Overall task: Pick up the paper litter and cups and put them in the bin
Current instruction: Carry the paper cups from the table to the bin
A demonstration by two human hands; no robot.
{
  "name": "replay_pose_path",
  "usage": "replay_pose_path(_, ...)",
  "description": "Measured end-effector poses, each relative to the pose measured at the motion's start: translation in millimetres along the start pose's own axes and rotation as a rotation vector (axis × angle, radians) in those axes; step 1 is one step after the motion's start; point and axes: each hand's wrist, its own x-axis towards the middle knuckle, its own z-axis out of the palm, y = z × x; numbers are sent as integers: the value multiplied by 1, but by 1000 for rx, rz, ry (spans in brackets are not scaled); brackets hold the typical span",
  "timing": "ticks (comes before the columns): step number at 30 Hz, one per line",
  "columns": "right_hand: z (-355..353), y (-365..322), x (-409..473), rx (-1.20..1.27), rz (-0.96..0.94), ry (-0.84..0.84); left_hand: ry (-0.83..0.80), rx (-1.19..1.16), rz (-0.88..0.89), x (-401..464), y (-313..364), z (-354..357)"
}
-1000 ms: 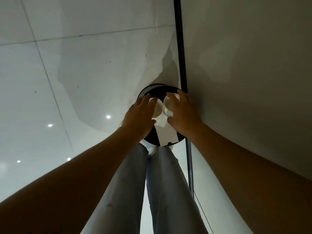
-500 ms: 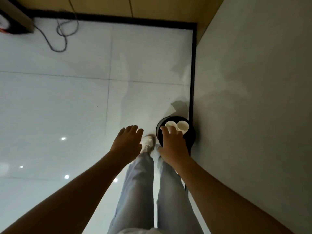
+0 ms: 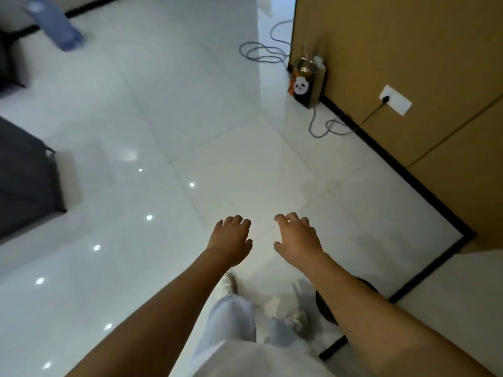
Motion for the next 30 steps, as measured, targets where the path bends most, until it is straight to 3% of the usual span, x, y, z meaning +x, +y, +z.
replay_pose_path(7,18,-202,32,-212,-294,-55,153,-177,-302,-85,-180,-16)
replay_pose_path(15,71,-425,68,-296,-508,-120,170,-287,-564,-176,-382,-9)
replay_pose_path(22,78,-535,112,-373,-638,-171,161,-429,-731,-205,-488,-9)
replay_pose_path(30,59,-659,223,-438,-734,-191,231,-518,-856,-157,-609,-55)
